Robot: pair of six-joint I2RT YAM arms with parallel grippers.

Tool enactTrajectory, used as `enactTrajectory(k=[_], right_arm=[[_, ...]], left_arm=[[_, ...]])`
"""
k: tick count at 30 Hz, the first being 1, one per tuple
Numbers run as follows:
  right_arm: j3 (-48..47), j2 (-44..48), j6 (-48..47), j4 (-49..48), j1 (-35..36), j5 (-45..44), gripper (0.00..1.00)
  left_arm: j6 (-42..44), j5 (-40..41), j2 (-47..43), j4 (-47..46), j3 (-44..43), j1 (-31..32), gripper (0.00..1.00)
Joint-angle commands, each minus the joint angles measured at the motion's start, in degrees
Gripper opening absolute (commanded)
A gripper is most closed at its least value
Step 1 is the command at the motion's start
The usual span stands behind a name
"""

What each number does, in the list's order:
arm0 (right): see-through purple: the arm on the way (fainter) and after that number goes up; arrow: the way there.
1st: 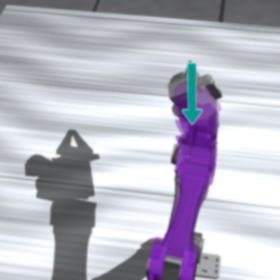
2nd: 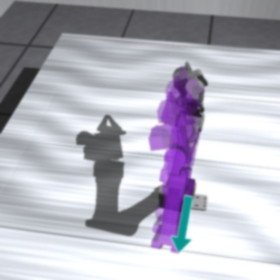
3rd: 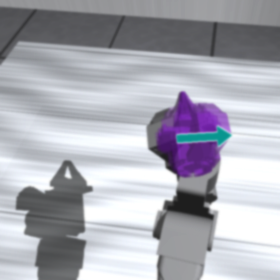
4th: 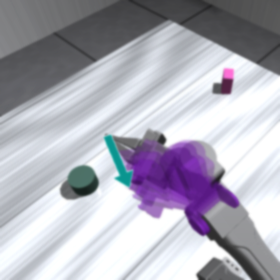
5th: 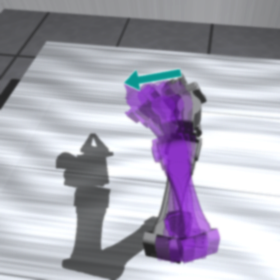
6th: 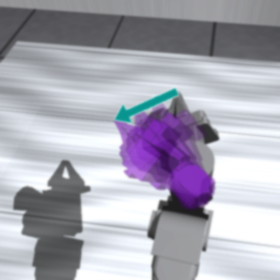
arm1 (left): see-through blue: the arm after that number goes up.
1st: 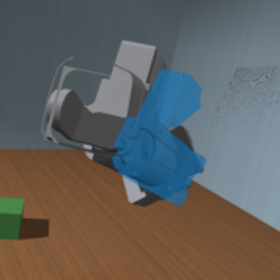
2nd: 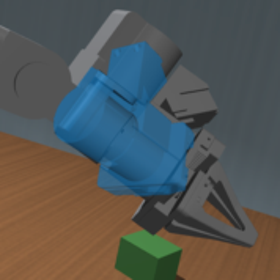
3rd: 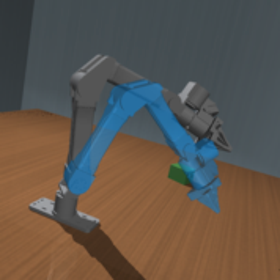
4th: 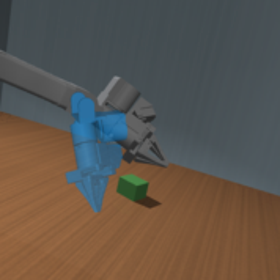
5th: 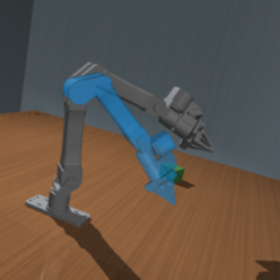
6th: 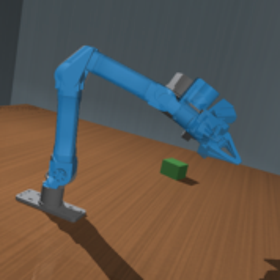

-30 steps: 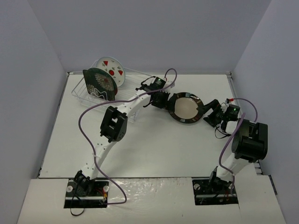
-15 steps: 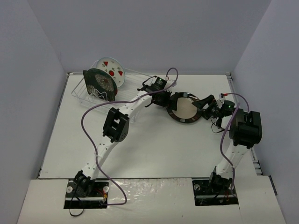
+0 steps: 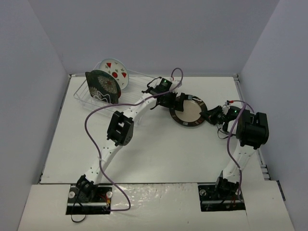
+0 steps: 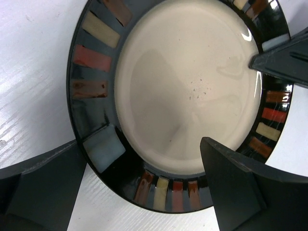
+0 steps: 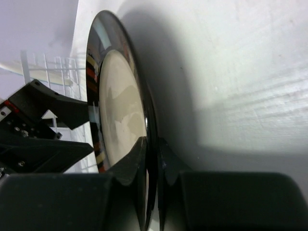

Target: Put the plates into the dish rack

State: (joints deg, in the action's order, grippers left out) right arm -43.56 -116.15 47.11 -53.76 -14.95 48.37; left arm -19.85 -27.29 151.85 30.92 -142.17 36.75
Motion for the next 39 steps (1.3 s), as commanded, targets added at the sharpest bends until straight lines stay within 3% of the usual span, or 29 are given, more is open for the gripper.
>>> enactTrajectory(k=[1, 8, 15, 20, 24, 27, 33, 39], right_arm=[[1.31, 1.55, -0.92, 0.08, 0.29, 0.5, 0.0], [4.71, 9.29, 4.52, -14.42, 0.01, 1.25, 0.0], [1.29, 19.77, 9.89, -18.8, -0.61, -2.48, 0.0], [-5.6, 27.64, 0.86, -4.59, -0.19, -4.87, 0.0], [-13.83, 37.06, -9.89, 8.74, 1.71, -11.84, 0.0], [-18.69, 40.99, -20.78, 19.03, 7.79, -21.95, 0.0], [-31.12, 38.59, -27.0, 24.18, 14.42, -25.91, 0.0], [-43.08, 30.9, -32.89, 30.71, 24.44, -26.57, 0.0]], left_arm=[[0.62, -0.36, -2.46, 0.99, -3.16, 0.6, 0.97], [4.0, 2.1, -10.1, 2.72, -3.26, 0.49, 0.97], [6.54, 7.51, -22.06, 8.15, -3.57, 0.04, 0.97], [7.47, 14.48, -31.34, 11.85, 1.26, -0.61, 0.97], [5.0, 19.78, -40.86, 9.86, 13.85, -3.6, 0.97], [1.66, 21.11, -49.36, 3.89, 28.34, -7.28, 0.97], [-5.83, 21.56, -63.21, -3.79, 48.44, -19.52, 0.97], [-6.74, 30.17, -73.51, -4.47, 57.88, -21.47, 0.97]])
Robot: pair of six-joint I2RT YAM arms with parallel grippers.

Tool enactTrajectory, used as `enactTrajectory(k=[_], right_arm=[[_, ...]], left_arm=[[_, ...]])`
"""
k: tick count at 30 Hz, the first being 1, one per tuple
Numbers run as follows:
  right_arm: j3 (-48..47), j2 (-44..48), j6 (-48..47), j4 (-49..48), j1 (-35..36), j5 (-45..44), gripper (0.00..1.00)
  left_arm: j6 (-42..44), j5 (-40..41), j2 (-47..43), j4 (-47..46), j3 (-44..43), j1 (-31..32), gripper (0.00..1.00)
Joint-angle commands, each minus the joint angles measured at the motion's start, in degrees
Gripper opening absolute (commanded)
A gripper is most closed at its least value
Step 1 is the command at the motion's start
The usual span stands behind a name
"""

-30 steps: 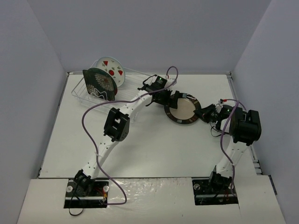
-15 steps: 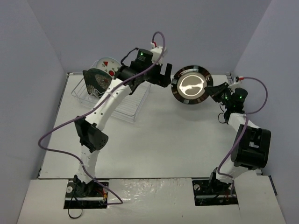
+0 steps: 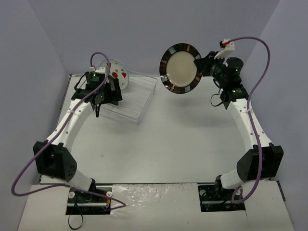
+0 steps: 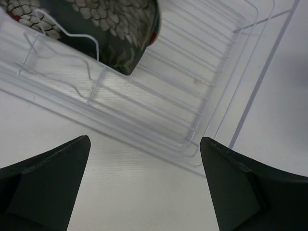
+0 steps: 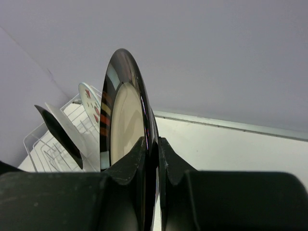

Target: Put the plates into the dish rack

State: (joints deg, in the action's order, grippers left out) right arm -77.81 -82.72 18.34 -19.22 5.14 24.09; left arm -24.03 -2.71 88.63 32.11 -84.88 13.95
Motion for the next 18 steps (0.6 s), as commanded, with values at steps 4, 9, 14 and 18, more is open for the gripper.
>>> enactTrajectory(k=[4, 9, 14, 18], right_arm=[[-16.18, -9.14, -4.49, 0.72, 7.7, -2.49, 0.0], [-13.84, -12.65, 1.29, 6.02, 6.58, 0.41, 0.0], [-12.78, -13.94, 4.64, 2.79, 6.85, 3.34, 0.0], [-14.01, -13.47, 2.05, 4.35, 8.07, 1.79, 0.0]], left_arm=[[-4.12, 6.85, -13.7, -5.15, 3.33, 0.1, 0.97], [-4.45, 6.49, -13.84, -2.36, 3.81, 0.02, 0.97], [-4.98, 6.77, -14.4, -1.06, 4.23, -0.06, 0.97], [-5.26, 8.27, -15.6, -0.45, 5.48, -0.06, 0.97]])
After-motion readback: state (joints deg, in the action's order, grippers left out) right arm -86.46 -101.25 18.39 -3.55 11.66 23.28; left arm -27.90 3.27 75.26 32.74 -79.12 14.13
